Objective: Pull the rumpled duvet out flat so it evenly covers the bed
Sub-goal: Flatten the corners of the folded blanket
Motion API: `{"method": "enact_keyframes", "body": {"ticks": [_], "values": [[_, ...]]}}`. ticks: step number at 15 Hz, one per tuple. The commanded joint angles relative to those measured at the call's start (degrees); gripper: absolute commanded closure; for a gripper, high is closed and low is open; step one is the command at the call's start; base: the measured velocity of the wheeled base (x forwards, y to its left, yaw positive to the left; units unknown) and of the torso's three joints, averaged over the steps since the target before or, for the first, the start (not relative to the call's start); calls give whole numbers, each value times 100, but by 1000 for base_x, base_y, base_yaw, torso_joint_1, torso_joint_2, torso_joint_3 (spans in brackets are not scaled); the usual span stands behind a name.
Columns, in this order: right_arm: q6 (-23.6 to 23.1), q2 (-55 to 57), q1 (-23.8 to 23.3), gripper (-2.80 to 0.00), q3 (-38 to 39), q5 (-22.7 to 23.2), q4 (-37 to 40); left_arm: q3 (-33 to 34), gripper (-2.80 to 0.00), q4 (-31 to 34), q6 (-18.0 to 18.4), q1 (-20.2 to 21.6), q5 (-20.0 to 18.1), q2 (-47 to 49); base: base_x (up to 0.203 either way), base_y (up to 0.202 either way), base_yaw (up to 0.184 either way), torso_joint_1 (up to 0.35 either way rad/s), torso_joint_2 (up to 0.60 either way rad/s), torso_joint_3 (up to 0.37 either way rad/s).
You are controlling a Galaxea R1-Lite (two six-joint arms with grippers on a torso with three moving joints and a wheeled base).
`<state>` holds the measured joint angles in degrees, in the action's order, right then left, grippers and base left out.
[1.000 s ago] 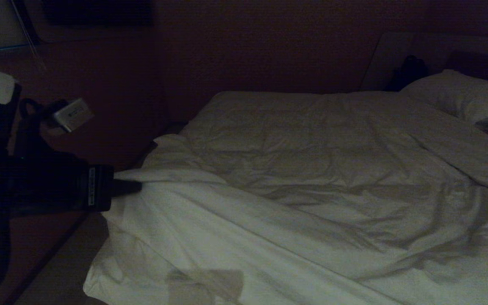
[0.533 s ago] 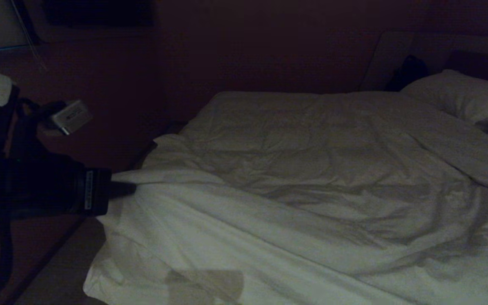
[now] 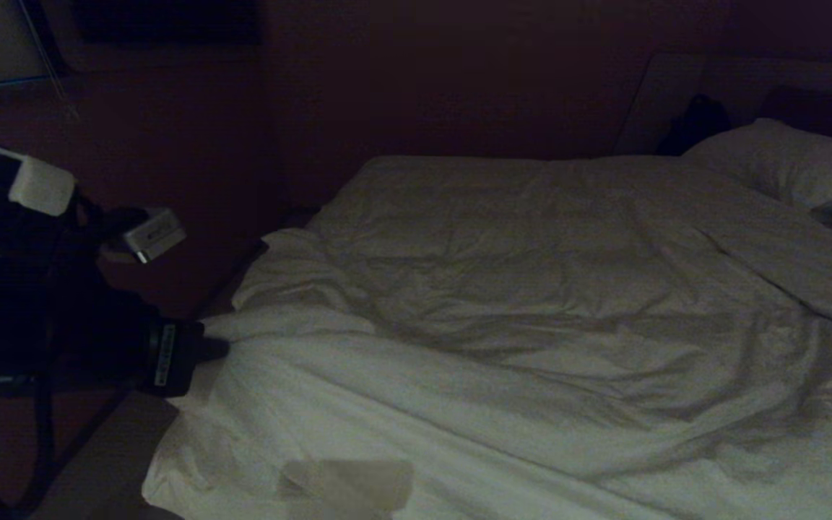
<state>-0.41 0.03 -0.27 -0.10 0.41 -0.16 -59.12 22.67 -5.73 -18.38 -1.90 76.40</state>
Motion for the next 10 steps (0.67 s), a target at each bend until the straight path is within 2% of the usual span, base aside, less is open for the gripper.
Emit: {"method": "enact_keyframes", "body": {"ticks": [1,4,8,10], "values": [[-3,6,0,0,1,3,-1,-42,0,197,53,-16,40,-26,0,0,0,0,0,0],[-3,6,0,0,1,3,-1,-5,0,338,261,-25,662,-106,0,0,0,0,0,0],[-3,6,0,0,1,3,-1,15,0,343,276,-25,950,-99,0,0,0,0,0,0],[-3,6,0,0,1,3,-1,37,0,343,292,-25,972,-108,0,0,0,0,0,0]]}}
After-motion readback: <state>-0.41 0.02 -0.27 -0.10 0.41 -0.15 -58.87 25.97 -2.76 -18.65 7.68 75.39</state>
